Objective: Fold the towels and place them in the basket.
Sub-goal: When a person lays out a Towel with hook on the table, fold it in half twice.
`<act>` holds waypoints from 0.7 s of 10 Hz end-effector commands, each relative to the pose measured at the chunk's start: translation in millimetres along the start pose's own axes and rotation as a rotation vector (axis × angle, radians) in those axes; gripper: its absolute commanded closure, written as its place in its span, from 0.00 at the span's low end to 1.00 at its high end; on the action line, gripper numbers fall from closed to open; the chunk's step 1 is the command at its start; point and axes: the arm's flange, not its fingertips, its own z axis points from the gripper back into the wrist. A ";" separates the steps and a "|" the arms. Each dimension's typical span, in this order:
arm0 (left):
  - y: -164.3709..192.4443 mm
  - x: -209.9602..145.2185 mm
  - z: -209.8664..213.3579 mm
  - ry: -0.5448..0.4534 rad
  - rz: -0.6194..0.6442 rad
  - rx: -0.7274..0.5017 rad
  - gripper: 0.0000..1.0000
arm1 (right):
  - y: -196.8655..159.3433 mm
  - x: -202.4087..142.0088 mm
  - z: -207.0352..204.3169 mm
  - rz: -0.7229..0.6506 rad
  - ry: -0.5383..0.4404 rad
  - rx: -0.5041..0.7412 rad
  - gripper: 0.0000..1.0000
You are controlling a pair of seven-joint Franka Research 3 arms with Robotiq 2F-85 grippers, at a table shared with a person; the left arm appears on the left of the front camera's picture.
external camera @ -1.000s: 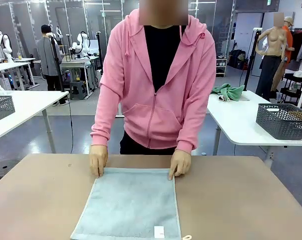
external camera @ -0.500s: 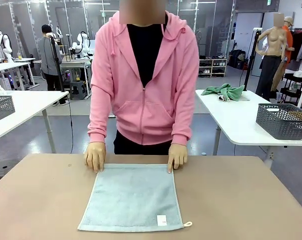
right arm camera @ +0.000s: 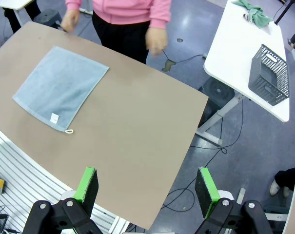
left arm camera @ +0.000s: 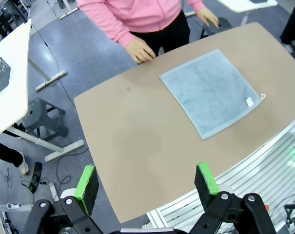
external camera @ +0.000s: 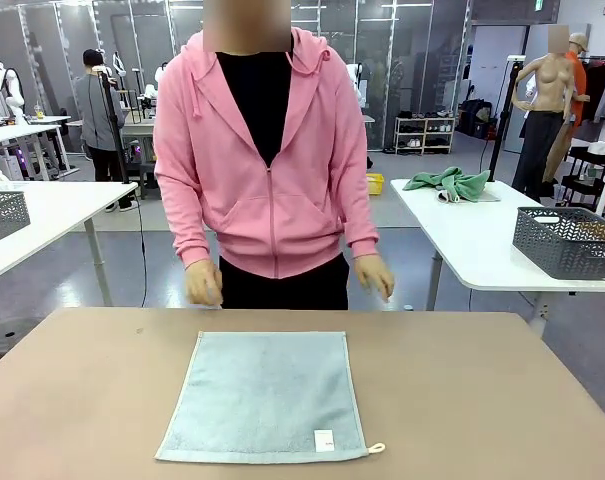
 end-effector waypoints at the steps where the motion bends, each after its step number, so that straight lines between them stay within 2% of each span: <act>1: -2.0 0.6 4.0 0.010 -0.007 -0.005 0.00 | -0.6 0.3 -1.1 -0.001 0.006 0.003 0.00; 7: -2.0 0.6 4.0 0.010 -0.007 -0.005 0.00 | -0.6 0.3 -1.1 -0.001 0.006 0.003 0.00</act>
